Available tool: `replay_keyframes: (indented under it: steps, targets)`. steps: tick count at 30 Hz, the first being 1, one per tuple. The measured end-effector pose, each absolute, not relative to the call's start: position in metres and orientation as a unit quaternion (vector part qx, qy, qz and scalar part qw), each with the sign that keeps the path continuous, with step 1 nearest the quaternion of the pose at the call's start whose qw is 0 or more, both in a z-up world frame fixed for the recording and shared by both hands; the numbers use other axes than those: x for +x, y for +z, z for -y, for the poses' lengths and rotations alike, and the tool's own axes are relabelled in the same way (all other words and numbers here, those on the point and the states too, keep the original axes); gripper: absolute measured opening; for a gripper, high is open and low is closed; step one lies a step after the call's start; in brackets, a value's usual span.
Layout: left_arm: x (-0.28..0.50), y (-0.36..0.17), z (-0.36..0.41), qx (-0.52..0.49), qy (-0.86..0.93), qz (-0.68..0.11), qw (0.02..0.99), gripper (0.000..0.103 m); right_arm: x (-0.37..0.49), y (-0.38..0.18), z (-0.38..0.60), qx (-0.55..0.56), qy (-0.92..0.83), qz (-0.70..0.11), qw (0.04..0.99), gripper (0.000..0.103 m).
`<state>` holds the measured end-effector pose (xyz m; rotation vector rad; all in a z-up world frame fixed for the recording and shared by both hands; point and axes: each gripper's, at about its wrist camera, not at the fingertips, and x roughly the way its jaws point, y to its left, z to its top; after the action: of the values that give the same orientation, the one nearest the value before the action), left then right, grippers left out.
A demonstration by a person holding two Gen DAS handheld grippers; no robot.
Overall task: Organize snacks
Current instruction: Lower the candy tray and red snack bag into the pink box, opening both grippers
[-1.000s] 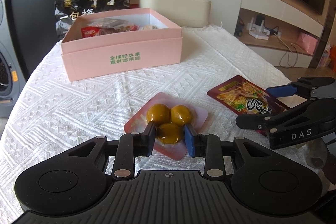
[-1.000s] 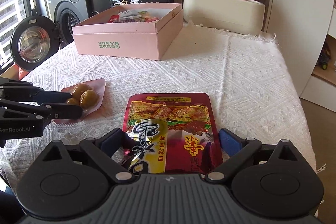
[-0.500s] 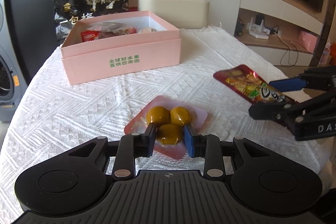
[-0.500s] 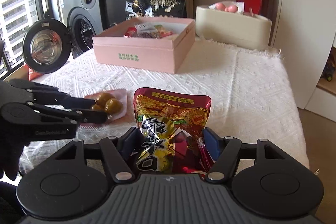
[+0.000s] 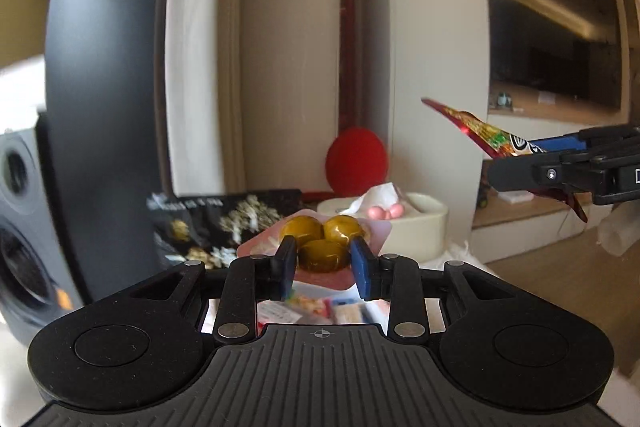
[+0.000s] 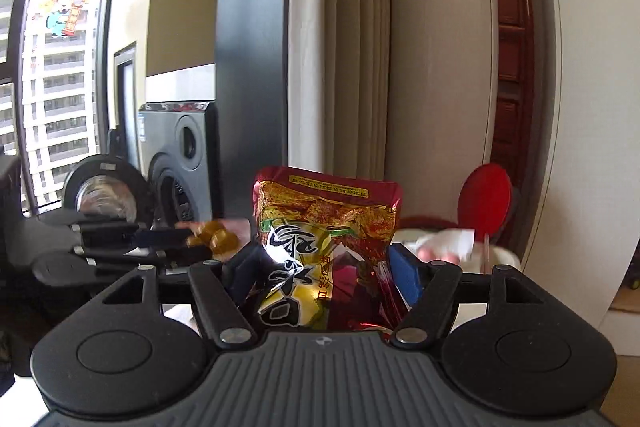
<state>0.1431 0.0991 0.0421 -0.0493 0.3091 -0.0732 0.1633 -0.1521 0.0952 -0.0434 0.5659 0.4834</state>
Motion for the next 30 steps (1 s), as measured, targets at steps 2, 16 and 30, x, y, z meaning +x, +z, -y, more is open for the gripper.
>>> replay_keyframes:
  steps: [2, 16, 30]
  targets:
    - [0.18, 0.014, -0.116, -0.082, -0.054, -0.194, 0.976, 0.034, 0.189, 0.088, 0.141, -0.018, 0.232, -0.289, 0.929, 0.07]
    - [0.19, -0.025, -0.184, -0.233, -0.019, -0.212, 0.949, 0.03, 0.287, -0.033, 0.074, 0.0, 0.232, -0.416, 0.879, 0.073]
    - [0.151, -0.045, -0.169, -0.183, 0.027, -0.23, 0.955, 0.03, 0.297, -0.07, 0.048, 0.033, 0.272, -0.467, 0.841, 0.084]
